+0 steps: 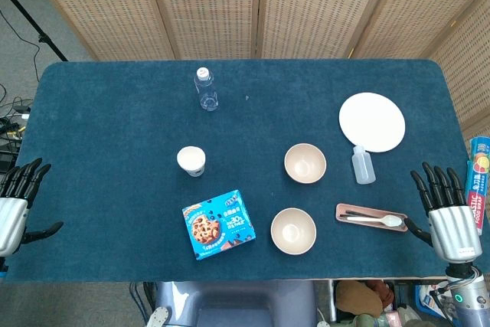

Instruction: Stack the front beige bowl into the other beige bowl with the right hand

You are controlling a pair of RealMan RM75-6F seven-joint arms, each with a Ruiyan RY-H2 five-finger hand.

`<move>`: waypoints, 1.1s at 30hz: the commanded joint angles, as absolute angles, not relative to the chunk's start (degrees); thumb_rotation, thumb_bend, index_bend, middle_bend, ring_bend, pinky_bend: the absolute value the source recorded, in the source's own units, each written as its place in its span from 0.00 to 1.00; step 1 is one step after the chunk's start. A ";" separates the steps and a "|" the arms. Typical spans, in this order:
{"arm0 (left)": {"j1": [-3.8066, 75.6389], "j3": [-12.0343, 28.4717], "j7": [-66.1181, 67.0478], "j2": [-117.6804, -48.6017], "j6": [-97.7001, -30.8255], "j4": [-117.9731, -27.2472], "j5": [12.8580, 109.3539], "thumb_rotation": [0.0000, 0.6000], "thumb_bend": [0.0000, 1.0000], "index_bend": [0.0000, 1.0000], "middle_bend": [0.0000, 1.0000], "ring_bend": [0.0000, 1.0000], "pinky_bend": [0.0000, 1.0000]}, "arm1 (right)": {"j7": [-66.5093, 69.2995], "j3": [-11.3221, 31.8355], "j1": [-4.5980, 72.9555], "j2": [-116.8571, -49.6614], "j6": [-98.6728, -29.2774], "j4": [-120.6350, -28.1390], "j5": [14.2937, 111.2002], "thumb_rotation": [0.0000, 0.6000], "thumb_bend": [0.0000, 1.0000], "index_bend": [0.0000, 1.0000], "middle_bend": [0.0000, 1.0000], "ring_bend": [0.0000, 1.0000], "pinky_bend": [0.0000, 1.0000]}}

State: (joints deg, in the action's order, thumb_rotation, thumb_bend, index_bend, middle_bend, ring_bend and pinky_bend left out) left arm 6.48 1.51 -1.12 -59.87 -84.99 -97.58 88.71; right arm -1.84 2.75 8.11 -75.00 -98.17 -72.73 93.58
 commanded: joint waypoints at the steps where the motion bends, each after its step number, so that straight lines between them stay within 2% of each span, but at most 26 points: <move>1: 6.34 1.44 -1.10 -59.92 -85.19 -97.58 88.82 1.00 0.00 0.00 0.00 0.00 0.00 | -1.66 2.77 8.03 -74.85 -98.06 -72.78 93.72 1.00 0.00 0.00 0.00 0.00 0.00; 8: 5.76 1.25 -1.45 -59.85 -86.22 -97.52 89.30 1.00 0.00 0.00 0.00 0.00 0.00 | -0.45 1.25 8.34 -74.72 -97.40 -73.58 96.64 1.00 0.00 0.00 0.00 0.00 0.00; 14: 5.62 1.56 -1.97 -59.89 -86.74 -97.07 89.24 1.00 0.00 0.00 0.00 0.00 0.00 | 2.74 -5.97 13.33 -72.88 -91.58 -76.64 109.63 1.00 0.00 0.00 0.00 0.00 0.00; 23: 5.74 1.71 -0.97 -60.35 -86.23 -97.17 88.57 1.00 0.00 0.00 0.00 0.00 0.00 | 3.55 -7.23 20.03 -74.50 -83.75 -76.58 114.80 1.00 0.00 0.01 0.00 0.00 0.00; 29: 5.60 1.75 -0.99 -60.35 -86.31 -97.09 88.37 1.00 0.00 0.00 0.00 0.00 0.00 | -0.44 -6.52 22.88 -76.14 -78.09 -77.86 114.25 1.00 0.00 0.05 0.00 0.00 0.00; 33: 5.55 1.89 -1.77 -60.13 -86.33 -96.86 88.13 1.00 0.00 0.00 0.00 0.00 0.00 | -2.69 -6.81 23.84 -78.07 -75.76 -78.98 114.36 1.00 0.00 0.11 0.00 0.00 0.00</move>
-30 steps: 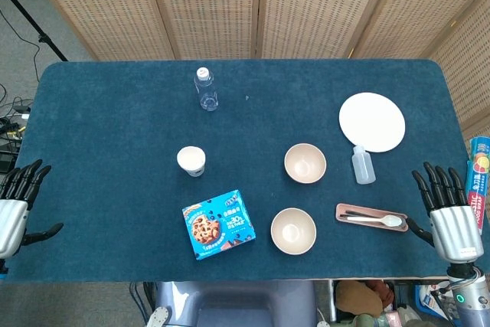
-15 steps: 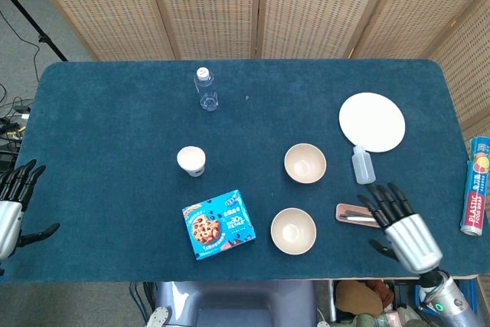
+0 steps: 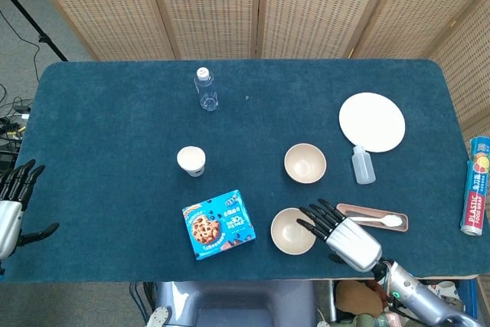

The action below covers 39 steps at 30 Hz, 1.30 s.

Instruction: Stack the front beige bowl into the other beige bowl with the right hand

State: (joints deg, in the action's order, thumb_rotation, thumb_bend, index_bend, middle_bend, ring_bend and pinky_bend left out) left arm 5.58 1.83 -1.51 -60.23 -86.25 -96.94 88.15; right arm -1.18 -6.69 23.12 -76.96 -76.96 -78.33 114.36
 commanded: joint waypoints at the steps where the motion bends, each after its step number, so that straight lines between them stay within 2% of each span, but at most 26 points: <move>1: 5.53 1.95 -2.00 -60.04 -86.42 -96.86 88.14 1.00 0.00 0.00 0.00 0.00 0.00 | -3.33 -6.93 24.07 -78.54 -75.15 -78.96 114.45 1.00 0.00 0.13 0.00 0.00 0.00; 5: 5.38 1.90 -2.82 -59.76 -86.64 -96.80 88.30 1.00 0.00 0.00 0.00 0.00 0.00 | -4.66 -7.14 24.51 -80.04 -73.70 -78.07 113.89 1.00 0.00 0.19 0.03 0.00 0.00; 9: 5.37 1.95 -3.34 -59.60 -86.64 -96.72 88.30 1.00 0.00 0.00 0.00 0.00 0.00 | -4.60 -7.00 24.70 -81.75 -73.32 -75.61 112.92 1.00 0.00 0.27 0.10 0.02 0.03; 16: 5.35 2.10 -3.63 -59.52 -86.64 -96.65 88.12 1.00 0.00 0.00 0.00 0.00 0.00 | -2.54 -7.31 24.68 -83.29 -75.35 -72.69 112.59 1.00 0.17 0.38 0.22 0.14 0.11; 20: 5.41 2.06 -3.37 -59.57 -86.50 -96.70 88.20 1.00 0.00 0.00 0.00 0.00 0.00 | -1.65 -7.78 24.80 -83.99 -75.95 -71.87 112.72 1.00 0.25 0.41 0.25 0.16 0.13; 25: 5.33 2.00 -3.29 -59.65 -86.64 -96.73 88.35 1.00 0.00 0.00 0.00 0.00 0.00 | -1.63 -8.09 25.04 -85.03 -75.94 -70.92 112.71 1.00 0.34 0.45 0.28 0.21 0.20; 34: 5.35 2.10 -3.92 -59.47 -86.52 -96.65 88.17 1.00 0.00 0.00 0.00 0.00 0.00 | -0.27 -8.38 25.24 -87.52 -76.02 -67.95 111.65 1.00 0.37 0.52 0.37 0.28 0.24; 39: 5.32 2.11 -4.07 -59.41 -86.50 -96.66 88.15 1.00 0.00 0.00 0.00 0.00 0.00 | 0.74 -8.51 25.19 -88.91 -77.32 -66.07 111.71 1.00 0.39 0.64 0.48 0.39 0.29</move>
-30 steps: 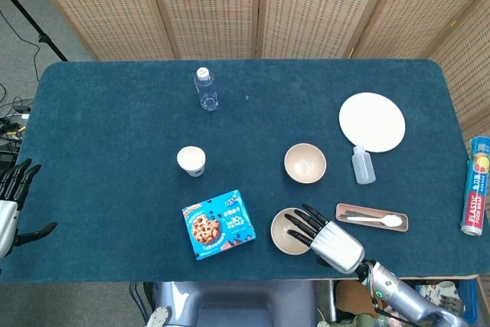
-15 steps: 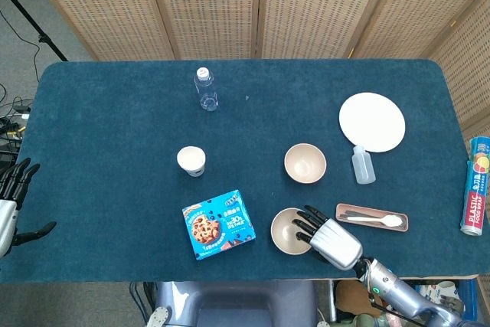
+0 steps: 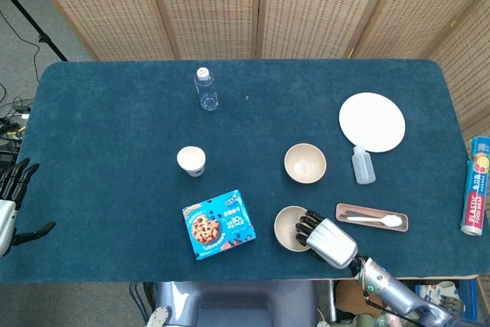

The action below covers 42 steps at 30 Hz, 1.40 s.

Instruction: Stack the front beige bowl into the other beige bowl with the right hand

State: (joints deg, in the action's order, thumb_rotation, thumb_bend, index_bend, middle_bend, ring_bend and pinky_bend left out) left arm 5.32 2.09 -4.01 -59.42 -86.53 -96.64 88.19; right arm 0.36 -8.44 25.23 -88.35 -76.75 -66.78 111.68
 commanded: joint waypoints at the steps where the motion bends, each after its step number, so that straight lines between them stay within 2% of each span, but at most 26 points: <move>1: 5.33 2.11 -4.15 -59.39 -86.45 -96.68 88.11 1.00 0.00 0.00 0.00 0.00 0.00 | 0.86 -8.53 25.16 -89.16 -77.64 -65.66 111.75 1.00 0.39 0.66 0.50 0.40 0.30; 6: 5.36 2.08 -4.37 -59.28 -86.33 -96.67 88.12 1.00 0.00 0.00 0.00 0.00 0.00 | 1.18 -8.60 24.80 -90.50 -80.56 -63.49 112.57 1.00 0.40 0.69 0.54 0.45 0.32; 13: 5.39 2.07 -4.37 -59.25 -86.14 -96.72 88.01 1.00 0.00 0.00 0.00 0.00 0.00 | -1.59 -8.22 24.98 -89.62 -82.95 -65.00 113.57 1.00 0.42 0.70 0.54 0.45 0.32; 16: 5.44 1.95 -4.26 -59.26 -85.83 -96.79 87.94 1.00 0.00 0.00 0.00 0.00 0.00 | -4.09 -6.71 26.11 -87.16 -82.14 -69.19 112.84 1.00 0.44 0.70 0.54 0.45 0.32; 19: 5.51 1.96 -4.16 -59.21 -85.72 -96.89 87.95 1.00 0.00 0.00 0.00 0.00 0.00 | -7.52 -4.50 27.79 -82.97 -78.41 -76.40 110.15 1.00 0.45 0.70 0.54 0.45 0.32; 25: 5.60 1.97 -4.13 -59.18 -85.43 -96.96 87.76 1.00 0.00 0.00 0.00 0.00 0.00 | -19.58 3.70 32.06 -73.26 -67.26 -92.57 98.73 1.00 0.49 0.69 0.54 0.45 0.32; 31: 5.61 1.92 -4.53 -59.01 -85.33 -96.96 87.77 1.00 0.00 0.00 0.00 0.00 0.00 | -35.19 10.04 36.11 -69.73 -56.14 -100.54 81.85 1.00 0.50 0.67 0.52 0.44 0.32; 35: 5.70 1.85 -4.66 -58.90 -85.09 -96.87 87.83 1.00 0.00 0.00 0.00 0.00 0.00 | -43.91 12.08 39.24 -70.76 -52.80 -100.58 71.67 1.00 0.50 0.68 0.51 0.43 0.32; 42: 5.98 2.15 -5.43 -58.58 -84.48 -96.85 87.09 1.00 0.00 0.00 0.00 0.00 0.00 | -55.40 11.92 44.09 -73.46 -52.16 -100.54 57.61 1.00 0.54 0.68 0.51 0.43 0.32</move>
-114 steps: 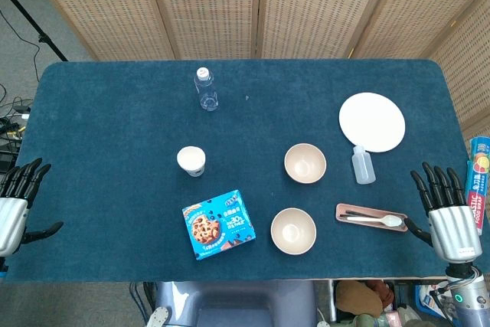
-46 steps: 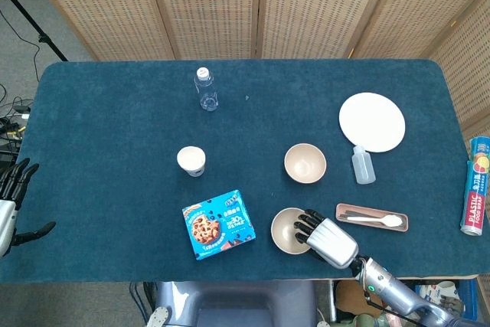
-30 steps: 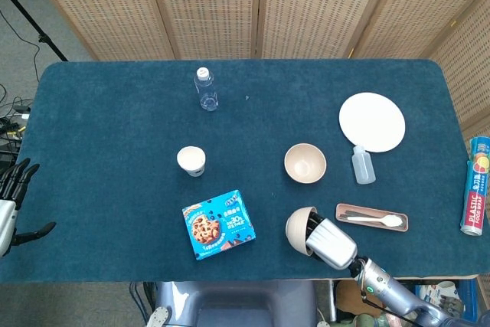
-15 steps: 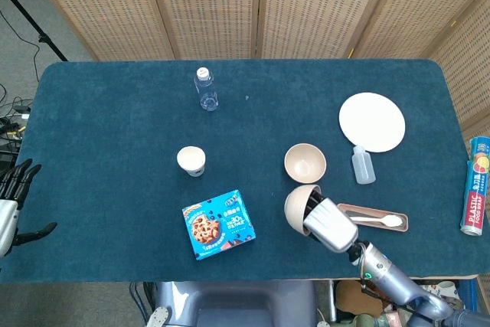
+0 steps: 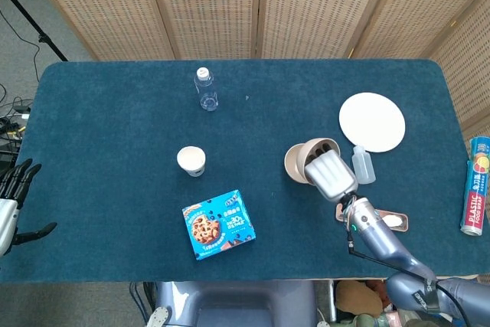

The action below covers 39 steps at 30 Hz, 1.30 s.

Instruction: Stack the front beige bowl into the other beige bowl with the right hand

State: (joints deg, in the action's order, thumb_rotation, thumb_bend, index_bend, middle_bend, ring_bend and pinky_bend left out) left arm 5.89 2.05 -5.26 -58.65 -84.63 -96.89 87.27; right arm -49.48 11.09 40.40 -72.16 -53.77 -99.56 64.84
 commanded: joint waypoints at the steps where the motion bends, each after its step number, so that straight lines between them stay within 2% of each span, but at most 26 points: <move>1: 6.04 2.20 -5.51 -58.56 -84.32 -96.80 86.90 1.00 0.00 0.00 0.00 0.00 0.00 | -56.49 11.69 44.68 -73.73 -52.24 -100.68 56.05 1.00 0.54 0.68 0.51 0.43 0.32; 11: 6.36 2.16 -5.72 -58.35 -83.52 -96.82 86.61 1.00 0.00 0.00 0.00 0.00 0.00 | -68.69 9.08 52.45 -75.77 -56.43 -103.04 35.96 1.00 0.55 0.66 0.50 0.42 0.32; 18: 6.48 2.06 -5.91 -58.35 -83.14 -97.04 86.52 1.00 0.00 0.00 0.00 0.00 0.00 | -72.03 7.07 57.20 -77.30 -58.50 -102.23 27.45 1.00 0.58 0.66 0.49 0.41 0.32; 30: 6.56 2.19 -6.66 -58.09 -83.00 -97.06 86.24 1.00 0.00 0.00 0.00 0.00 0.00 | -71.15 4.60 61.29 -80.26 -58.55 -99.08 22.57 1.00 0.60 0.65 0.48 0.40 0.32; 39: 6.65 2.27 -7.12 -57.96 -82.75 -96.97 85.95 1.00 0.00 0.00 0.00 0.00 0.00 | -70.02 3.10 62.62 -81.14 -57.56 -96.54 21.25 1.00 0.61 0.53 0.37 0.32 0.33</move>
State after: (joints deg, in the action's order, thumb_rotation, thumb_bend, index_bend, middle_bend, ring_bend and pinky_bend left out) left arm 6.65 2.26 -7.11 -57.96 -82.76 -96.97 85.96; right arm -70.14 3.23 62.51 -81.06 -57.64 -96.67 21.36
